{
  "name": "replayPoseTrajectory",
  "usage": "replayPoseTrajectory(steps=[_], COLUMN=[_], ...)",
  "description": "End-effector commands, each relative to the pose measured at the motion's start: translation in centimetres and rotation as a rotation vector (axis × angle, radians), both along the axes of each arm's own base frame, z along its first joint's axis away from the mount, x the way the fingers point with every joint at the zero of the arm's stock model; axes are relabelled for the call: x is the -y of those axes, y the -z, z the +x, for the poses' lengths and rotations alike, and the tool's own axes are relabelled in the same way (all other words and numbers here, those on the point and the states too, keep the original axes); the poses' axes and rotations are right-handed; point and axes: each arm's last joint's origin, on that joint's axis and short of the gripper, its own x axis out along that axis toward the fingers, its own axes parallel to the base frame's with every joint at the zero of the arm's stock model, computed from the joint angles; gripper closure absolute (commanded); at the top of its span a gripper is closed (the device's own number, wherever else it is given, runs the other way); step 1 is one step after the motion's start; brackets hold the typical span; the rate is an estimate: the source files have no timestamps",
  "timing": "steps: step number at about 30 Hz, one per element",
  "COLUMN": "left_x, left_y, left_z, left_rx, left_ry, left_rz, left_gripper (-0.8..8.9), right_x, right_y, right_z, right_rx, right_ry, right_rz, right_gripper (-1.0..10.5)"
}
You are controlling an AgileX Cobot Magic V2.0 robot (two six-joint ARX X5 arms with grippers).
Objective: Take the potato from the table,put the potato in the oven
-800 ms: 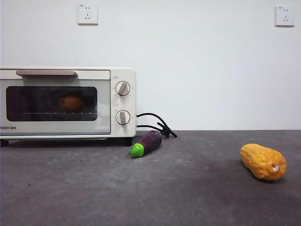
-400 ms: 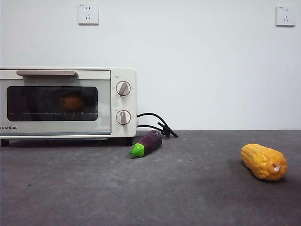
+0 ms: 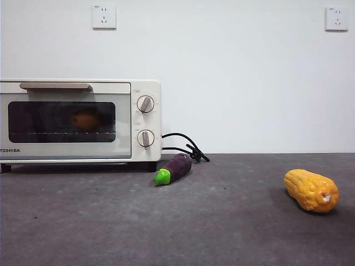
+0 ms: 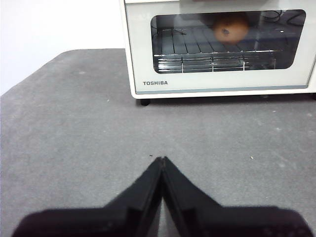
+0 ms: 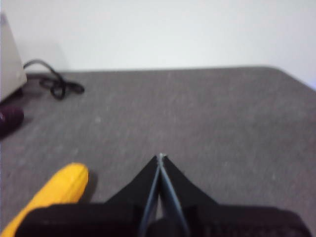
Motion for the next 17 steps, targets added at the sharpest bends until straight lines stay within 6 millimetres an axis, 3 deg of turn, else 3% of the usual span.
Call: replayPoseTrajectory(steps=[1, 17], left_x=[-0.01, -0.02], left_y=[0.24, 0.31], left_z=[0.05, 0.10], left_rx=[0.000, -0.009], left_ry=[-0.002, -0.002], left_rz=[-0.007, -0.008], left_gripper=[8.17, 8.17], right_x=[-0.02, 0.07], right_y=[0.70, 0.89], right_z=[-0.04, -0.07], right_rx=[-0.054, -0.074], right_ry=[-0.011, 0.022], right_rz=[-0.020, -0.025], right_gripper=[9.5, 9.5])
